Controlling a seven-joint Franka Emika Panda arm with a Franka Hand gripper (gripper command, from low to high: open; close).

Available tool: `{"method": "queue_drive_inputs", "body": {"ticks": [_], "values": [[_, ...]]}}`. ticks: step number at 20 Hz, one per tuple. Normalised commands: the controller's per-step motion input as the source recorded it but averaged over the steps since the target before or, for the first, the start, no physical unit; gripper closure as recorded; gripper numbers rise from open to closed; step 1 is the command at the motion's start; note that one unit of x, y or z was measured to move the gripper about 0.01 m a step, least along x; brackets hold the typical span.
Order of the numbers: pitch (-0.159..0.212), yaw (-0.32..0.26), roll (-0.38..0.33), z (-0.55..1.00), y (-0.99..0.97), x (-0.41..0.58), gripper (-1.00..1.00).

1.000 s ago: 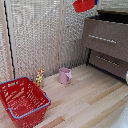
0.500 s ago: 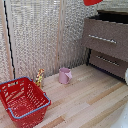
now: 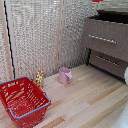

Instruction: Transport the gripper mindfully toward the orange-red bowl and clasp it to elevate with ease. Ensure your robot's arm aligns efficiently with the top drawer's opening. Carefully slide the orange-red bowl into the designated spot with precision. After confirmation, withdraw the gripper gently. Close the drawer smoothly by transitioning the gripper to its handle.

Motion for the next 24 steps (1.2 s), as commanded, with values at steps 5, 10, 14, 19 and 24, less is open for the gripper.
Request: {"method": "queue_drive_inputs", "body": {"ticks": [5, 10, 14, 19, 24], "values": [[-0.005, -0.118, 0.047, 0.01, -0.79, 0.0, 1.0], [-0.002, -0.039, 0.018, -0.11, -0.62, -0.162, 1.0], [0.0, 0.002, 0.0, -0.27, -0.17, -0.294, 1.0], [0.0, 0.024, 0.0, -0.21, -0.12, -0.231, 1.0], [0.041, 0.006, -0.014, -0.23, -0.03, -0.11, 1.0]]}}
